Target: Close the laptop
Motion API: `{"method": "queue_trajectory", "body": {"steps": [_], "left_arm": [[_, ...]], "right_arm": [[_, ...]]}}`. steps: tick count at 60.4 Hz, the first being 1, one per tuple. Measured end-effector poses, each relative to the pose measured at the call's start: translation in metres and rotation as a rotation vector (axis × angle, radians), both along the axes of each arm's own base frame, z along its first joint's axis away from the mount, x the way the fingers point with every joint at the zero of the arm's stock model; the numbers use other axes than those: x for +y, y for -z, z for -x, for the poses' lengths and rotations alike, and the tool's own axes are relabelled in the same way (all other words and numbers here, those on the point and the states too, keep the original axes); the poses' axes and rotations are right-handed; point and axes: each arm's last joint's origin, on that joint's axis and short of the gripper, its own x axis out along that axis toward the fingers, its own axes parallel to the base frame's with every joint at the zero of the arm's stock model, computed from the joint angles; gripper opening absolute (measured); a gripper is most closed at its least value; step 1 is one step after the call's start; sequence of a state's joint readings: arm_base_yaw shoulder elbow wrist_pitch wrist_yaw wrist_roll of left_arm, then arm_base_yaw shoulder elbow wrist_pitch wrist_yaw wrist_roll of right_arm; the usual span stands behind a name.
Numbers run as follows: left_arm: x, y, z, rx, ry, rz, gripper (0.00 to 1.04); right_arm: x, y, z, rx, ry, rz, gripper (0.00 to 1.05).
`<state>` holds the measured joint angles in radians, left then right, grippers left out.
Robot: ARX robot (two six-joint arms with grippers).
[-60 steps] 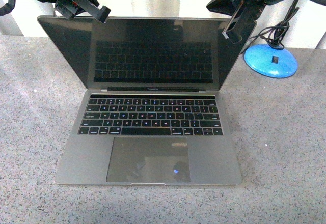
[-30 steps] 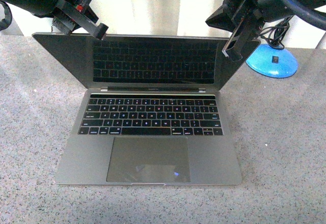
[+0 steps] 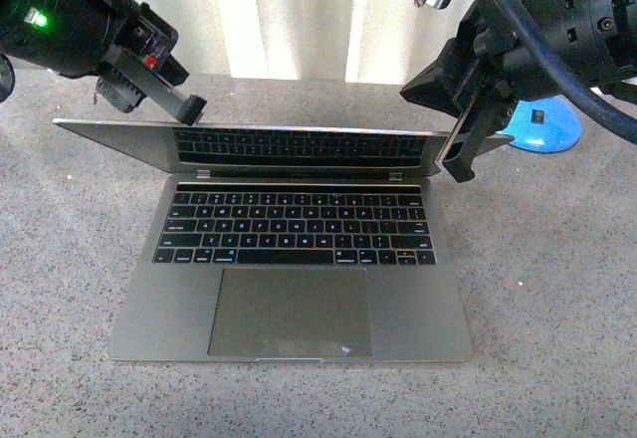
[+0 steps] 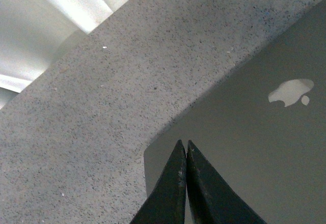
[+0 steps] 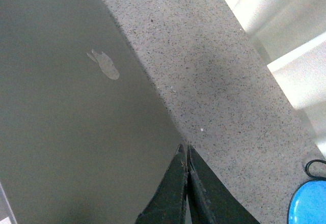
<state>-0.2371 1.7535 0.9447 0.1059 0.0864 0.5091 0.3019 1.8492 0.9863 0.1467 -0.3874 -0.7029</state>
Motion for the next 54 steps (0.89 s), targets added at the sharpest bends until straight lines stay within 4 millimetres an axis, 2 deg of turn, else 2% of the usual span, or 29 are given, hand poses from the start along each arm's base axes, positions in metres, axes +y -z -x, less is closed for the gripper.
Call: {"method": "queue_trajectory", "body": {"steps": [54], "left_arm": [[-0.012,0.023,0.021,0.028,-0.01,0.06,0.04]], "right_arm": [[0.001,0.016,0.015,0.031,-0.014,0.009,0.01]]}}
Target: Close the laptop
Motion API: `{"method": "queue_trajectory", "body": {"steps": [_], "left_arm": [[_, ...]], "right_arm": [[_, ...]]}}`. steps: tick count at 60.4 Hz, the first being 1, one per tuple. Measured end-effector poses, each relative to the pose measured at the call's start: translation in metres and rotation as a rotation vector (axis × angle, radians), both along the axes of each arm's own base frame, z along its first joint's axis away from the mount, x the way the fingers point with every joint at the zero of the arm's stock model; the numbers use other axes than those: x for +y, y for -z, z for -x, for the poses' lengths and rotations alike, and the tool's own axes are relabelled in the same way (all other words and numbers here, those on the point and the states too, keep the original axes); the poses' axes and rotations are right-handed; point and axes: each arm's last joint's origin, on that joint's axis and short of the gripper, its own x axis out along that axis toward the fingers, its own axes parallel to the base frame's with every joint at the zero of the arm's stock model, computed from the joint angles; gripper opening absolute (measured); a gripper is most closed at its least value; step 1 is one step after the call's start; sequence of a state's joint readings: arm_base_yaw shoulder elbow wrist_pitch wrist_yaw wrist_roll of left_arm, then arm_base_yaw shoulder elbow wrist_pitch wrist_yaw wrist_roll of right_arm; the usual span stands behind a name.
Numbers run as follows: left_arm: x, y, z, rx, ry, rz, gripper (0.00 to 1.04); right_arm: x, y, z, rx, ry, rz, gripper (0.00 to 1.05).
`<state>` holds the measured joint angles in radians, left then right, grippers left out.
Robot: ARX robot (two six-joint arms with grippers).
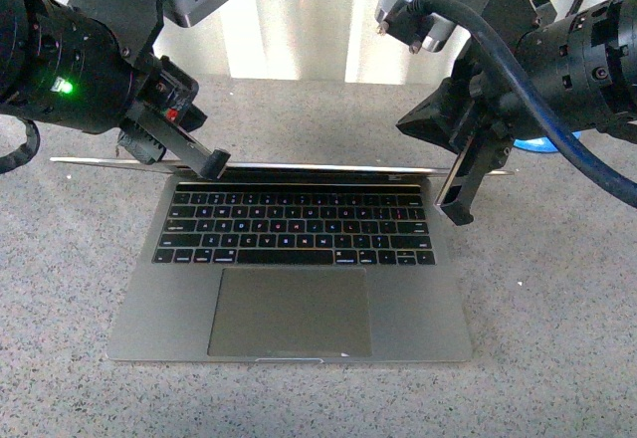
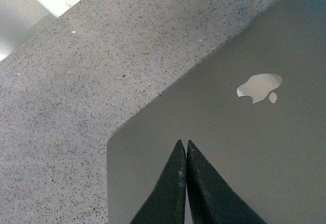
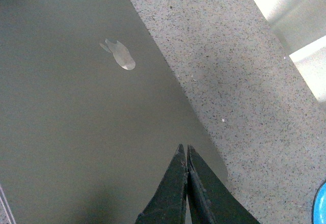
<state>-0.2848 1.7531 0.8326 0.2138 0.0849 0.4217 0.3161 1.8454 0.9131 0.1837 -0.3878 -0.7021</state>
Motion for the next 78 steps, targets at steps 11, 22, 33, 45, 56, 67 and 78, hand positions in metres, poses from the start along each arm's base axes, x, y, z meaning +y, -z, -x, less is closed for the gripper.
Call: {"method": "queue_trajectory", "body": {"steps": [11,22,33,45,56,67,78], "left_arm": [[0.0,0.006,0.005,0.007,-0.013,0.018,0.04],[0.001,0.015,0.013,0.023,-0.02,0.027,0.04],[0.001,0.019,0.017,0.031,-0.026,0.04,0.04],[0.001,0.024,0.019,0.038,-0.029,0.046,0.04],[0.002,0.029,0.021,0.046,-0.032,0.049,0.04],[0.002,0.035,0.023,0.061,-0.032,0.057,0.04],[0.001,0.04,0.025,0.07,-0.029,0.059,0.04]], "right_arm": [[-0.001,0.002,0.001,0.002,0.0,0.002,0.01],[-0.002,0.007,0.006,0.007,0.0,0.004,0.01],[-0.004,0.014,0.011,0.015,0.0,0.006,0.01],[-0.004,0.02,0.015,0.025,-0.002,0.009,0.01],[-0.004,0.026,0.019,0.034,-0.005,0.013,0.01],[-0.003,0.033,0.022,0.049,-0.006,0.017,0.01],[-0.003,0.037,0.024,0.054,-0.009,0.02,0.01]]}}
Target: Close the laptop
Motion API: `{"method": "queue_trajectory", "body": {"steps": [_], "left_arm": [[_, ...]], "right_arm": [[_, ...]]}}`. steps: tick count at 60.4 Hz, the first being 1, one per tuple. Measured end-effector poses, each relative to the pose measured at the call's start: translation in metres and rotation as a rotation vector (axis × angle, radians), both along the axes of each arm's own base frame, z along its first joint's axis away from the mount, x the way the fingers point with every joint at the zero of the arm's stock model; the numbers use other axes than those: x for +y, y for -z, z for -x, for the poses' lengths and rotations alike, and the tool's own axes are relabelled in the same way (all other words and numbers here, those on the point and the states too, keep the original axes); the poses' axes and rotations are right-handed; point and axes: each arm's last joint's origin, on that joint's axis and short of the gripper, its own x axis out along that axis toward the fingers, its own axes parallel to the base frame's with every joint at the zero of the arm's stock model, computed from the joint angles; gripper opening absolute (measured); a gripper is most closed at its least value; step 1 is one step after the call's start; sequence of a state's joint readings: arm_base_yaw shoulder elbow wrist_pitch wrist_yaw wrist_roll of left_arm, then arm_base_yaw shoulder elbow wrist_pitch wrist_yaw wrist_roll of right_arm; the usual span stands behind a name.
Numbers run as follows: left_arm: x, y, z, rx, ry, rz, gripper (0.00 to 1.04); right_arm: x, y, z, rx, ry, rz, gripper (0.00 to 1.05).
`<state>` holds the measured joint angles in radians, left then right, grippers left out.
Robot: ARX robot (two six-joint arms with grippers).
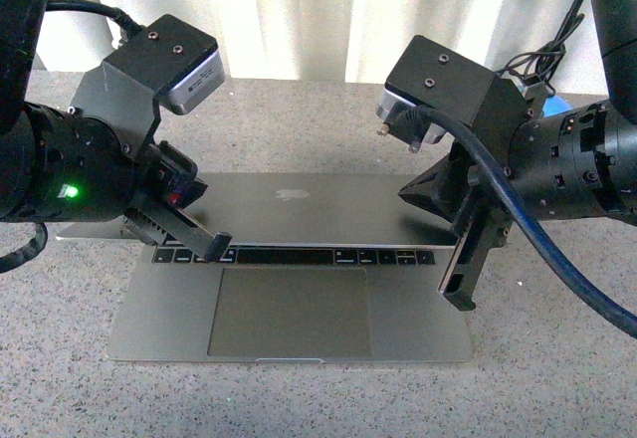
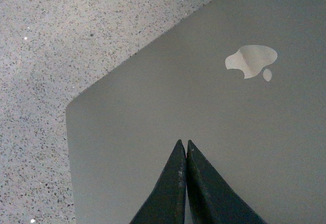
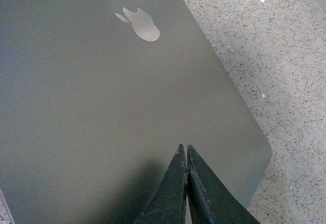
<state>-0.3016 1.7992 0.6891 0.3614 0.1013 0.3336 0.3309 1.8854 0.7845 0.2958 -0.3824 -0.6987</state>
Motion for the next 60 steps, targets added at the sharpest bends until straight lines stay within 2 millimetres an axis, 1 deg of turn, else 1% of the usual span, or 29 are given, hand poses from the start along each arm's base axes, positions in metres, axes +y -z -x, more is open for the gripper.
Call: {"method": "queue_trajectory", "body": {"steps": [24,60], "left_arm": [[-0.001,0.008,0.001,0.014,-0.002,0.011,0.04],[-0.001,0.024,0.001,0.05,0.006,0.021,0.04]], "right_arm": [[0.003,0.006,0.002,0.009,-0.004,0.0,0.01],[0.001,0.024,0.003,0.039,-0.001,0.011,0.01]]}}
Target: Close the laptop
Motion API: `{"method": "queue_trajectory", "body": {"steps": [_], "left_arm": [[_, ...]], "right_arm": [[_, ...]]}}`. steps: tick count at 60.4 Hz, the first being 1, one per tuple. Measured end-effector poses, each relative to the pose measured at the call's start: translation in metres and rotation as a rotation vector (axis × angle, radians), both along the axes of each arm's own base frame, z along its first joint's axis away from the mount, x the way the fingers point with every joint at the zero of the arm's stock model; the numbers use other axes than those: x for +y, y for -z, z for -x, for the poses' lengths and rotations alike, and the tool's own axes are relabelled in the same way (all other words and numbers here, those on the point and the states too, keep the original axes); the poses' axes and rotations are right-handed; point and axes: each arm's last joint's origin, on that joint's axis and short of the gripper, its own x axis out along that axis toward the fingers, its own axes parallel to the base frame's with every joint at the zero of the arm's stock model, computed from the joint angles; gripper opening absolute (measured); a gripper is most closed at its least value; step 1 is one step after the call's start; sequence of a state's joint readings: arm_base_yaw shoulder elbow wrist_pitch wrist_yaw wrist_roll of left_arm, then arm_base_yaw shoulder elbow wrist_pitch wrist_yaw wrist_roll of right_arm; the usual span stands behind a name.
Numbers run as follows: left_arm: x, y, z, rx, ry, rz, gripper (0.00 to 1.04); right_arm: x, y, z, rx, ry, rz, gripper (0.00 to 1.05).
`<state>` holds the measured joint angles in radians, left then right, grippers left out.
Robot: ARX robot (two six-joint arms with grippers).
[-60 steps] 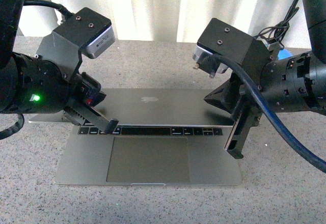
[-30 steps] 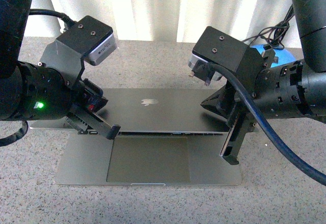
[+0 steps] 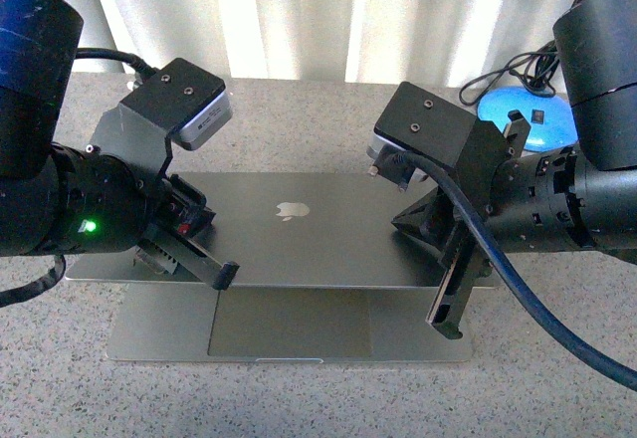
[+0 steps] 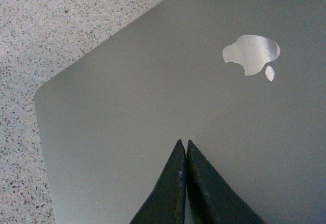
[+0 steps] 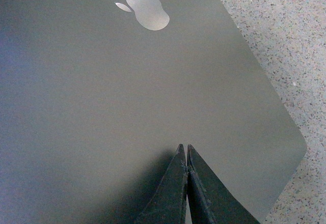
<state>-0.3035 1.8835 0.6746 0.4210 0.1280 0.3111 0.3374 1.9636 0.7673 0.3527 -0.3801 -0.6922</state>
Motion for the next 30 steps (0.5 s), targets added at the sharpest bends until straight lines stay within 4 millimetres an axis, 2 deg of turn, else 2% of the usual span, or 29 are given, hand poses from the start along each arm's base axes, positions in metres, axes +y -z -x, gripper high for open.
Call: {"method": "queue_trajectory", "body": {"steps": [30], "left_arm": [[0.0001,0.0055,0.0013,0.009,0.001,0.003,0.04]], "right_arm": [[-0.0003,0.0047,0.0033,0.006,-0.001,0.003,0.01]]}}
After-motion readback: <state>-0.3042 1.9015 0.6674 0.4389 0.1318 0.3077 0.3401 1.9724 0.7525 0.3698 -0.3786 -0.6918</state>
